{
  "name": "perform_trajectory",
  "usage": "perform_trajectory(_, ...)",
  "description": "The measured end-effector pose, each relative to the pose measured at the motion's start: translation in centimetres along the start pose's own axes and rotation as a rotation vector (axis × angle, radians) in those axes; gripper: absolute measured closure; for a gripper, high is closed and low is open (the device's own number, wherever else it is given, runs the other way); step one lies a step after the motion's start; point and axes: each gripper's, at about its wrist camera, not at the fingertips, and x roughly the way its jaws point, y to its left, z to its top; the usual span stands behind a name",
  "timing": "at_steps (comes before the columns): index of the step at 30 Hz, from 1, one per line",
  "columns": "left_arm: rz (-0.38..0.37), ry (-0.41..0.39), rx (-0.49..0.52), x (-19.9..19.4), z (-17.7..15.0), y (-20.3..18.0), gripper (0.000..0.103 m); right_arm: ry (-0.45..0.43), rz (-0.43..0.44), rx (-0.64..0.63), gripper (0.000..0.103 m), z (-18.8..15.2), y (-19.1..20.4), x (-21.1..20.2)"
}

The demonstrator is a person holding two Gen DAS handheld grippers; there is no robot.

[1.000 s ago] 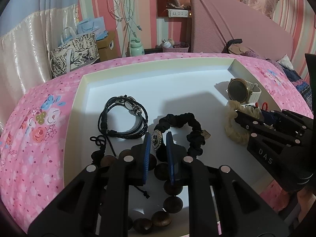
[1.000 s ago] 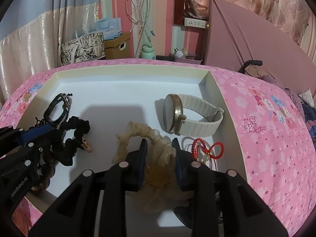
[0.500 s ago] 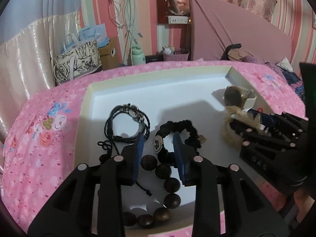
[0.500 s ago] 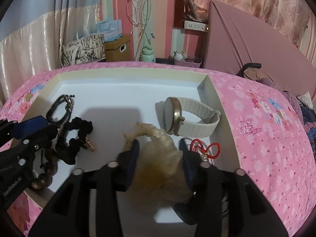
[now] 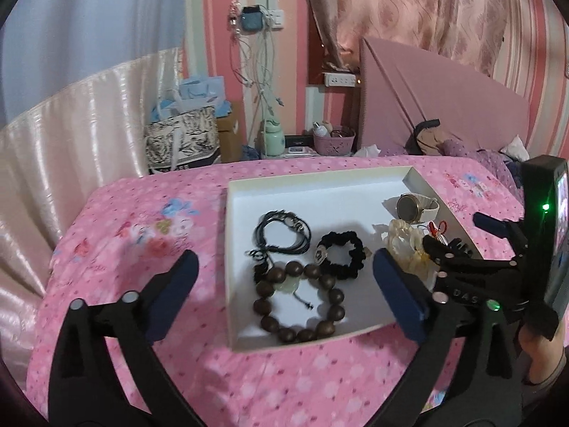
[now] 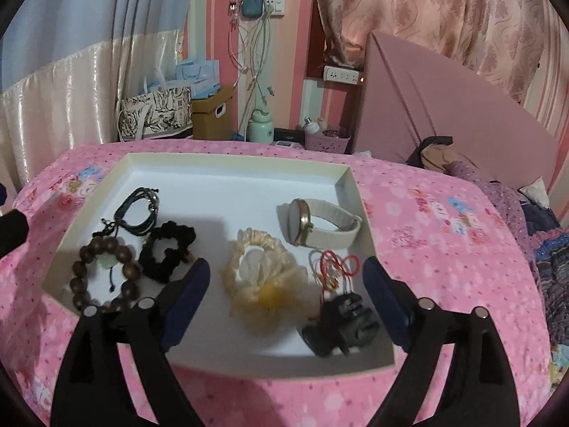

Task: Organize jewelry
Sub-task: 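Move both grippers back toward the stone pendant and red tassel charm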

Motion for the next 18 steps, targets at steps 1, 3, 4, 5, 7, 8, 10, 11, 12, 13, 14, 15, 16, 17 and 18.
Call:
perform_trajectory(1,0.004,-0.003,-0.003,-0.7,-0.2,0.3,0.003,-0.004,-0.010,0.004,0.007,-0.2,-0.1,-0.8)
perform_trajectory(3,0.021,-0.005,-0.013,-1.9,-0.9,0.8,0.003,-0.019,-0.024,0.010,0.005,-0.5,-0.2,-2.3)
perform_trajectory(4,0.024,-0.003,-0.018,-2.3,-1.2,1.0,0.003,-0.037,-0.037,0.012,0.005,-0.8,-0.3,-3.5)
perform_trajectory(5,0.025,0.001,-0.026,-2.8,-1.5,1.2,0.003,-0.048,-0.047,0.011,0.005,-1.1,-0.3,-4.3)
perform_trajectory(7,0.023,0.013,-0.045,-3.6,-2.4,1.6,0.003,-0.060,-0.070,0.001,0.004,-1.7,-0.3,-5.6)
perform_trajectory(8,0.025,0.019,-0.053,-4.1,-3.0,1.7,0.003,-0.063,-0.091,-0.004,0.003,-2.2,-0.3,-6.4)
perform_trajectory(10,0.036,0.025,-0.061,-4.8,-4.0,1.9,0.003,-0.054,-0.136,-0.016,0.002,-3.1,-0.2,-7.4)
perform_trajectory(11,0.038,0.027,-0.065,-5.0,-4.5,2.0,0.003,-0.049,-0.161,-0.023,0.002,-3.7,-0.1,-7.8)
perform_trajectory(12,0.032,0.027,-0.069,-5.5,-5.1,2.1,0.003,-0.048,-0.182,-0.029,0.002,-4.5,-0.1,-8.3)
perform_trajectory(13,0.031,0.027,-0.070,-5.8,-5.8,2.1,0.003,-0.050,-0.202,-0.032,0.002,-5.1,-0.1,-8.6)
perform_trajectory(14,0.035,0.025,-0.070,-6.1,-6.3,2.1,0.003,-0.055,-0.229,-0.042,0.002,-5.9,0.0,-8.9)
perform_trajectory(15,0.050,0.016,-0.070,-6.6,-7.1,2.0,0.003,-0.062,-0.266,-0.057,0.002,-6.8,0.0,-9.3)
perform_trajectory(16,0.058,0.008,-0.070,-6.8,-7.6,1.8,0.003,-0.064,-0.285,-0.065,0.002,-7.4,0.0,-9.6)
perform_trajectory(17,0.063,-0.006,-0.069,-7.1,-8.1,1.7,0.003,-0.064,-0.297,-0.064,0.002,-8.3,-0.1,-9.8)
perform_trajectory(18,0.066,-0.018,-0.069,-7.5,-8.6,1.6,0.003,-0.061,-0.291,-0.058,0.002,-8.8,-0.2,-9.9)
